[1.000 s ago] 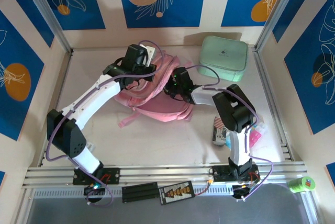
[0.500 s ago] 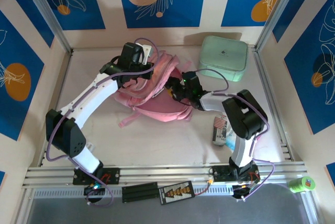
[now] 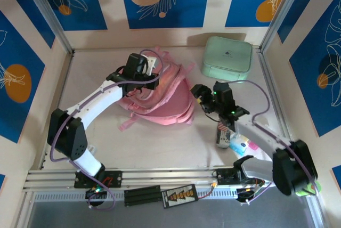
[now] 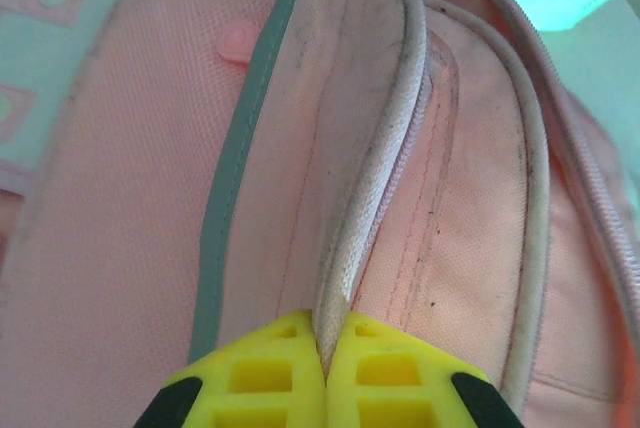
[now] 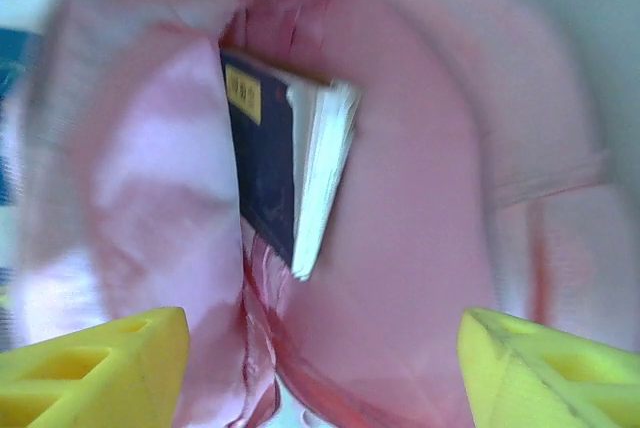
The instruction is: Pack books, pencil case, and school supplies into a backpack
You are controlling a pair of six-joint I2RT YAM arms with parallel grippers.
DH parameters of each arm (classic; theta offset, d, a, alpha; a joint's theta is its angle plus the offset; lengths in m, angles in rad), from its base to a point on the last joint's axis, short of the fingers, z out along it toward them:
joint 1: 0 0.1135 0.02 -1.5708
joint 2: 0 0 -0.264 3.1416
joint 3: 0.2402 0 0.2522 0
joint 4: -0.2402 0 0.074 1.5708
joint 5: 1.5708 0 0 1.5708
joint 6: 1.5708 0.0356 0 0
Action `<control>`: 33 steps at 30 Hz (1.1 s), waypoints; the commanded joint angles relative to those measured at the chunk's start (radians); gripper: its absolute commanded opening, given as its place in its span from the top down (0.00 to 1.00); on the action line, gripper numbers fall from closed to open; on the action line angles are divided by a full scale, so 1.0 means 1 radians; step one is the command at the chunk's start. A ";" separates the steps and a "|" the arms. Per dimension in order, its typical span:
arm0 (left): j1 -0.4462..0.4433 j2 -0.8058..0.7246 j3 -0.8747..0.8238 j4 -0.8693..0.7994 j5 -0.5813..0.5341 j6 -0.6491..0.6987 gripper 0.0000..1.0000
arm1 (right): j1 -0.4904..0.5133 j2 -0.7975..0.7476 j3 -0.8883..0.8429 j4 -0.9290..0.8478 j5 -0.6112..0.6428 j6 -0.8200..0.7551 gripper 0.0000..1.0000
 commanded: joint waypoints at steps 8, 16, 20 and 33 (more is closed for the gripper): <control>0.023 0.077 0.060 0.009 0.152 -0.053 0.67 | 0.031 -0.041 0.088 -0.281 0.081 -0.194 0.27; 0.125 -0.058 -0.107 0.116 0.149 -0.164 0.21 | 0.099 0.030 0.129 -0.289 0.075 -0.213 0.28; 0.228 -0.184 -0.300 0.152 0.070 -0.248 0.18 | 0.142 0.079 0.144 -0.306 0.089 -0.205 0.28; 0.569 -0.284 -0.682 0.352 0.132 -0.526 0.26 | 0.237 0.237 0.206 -0.334 0.112 -0.125 0.30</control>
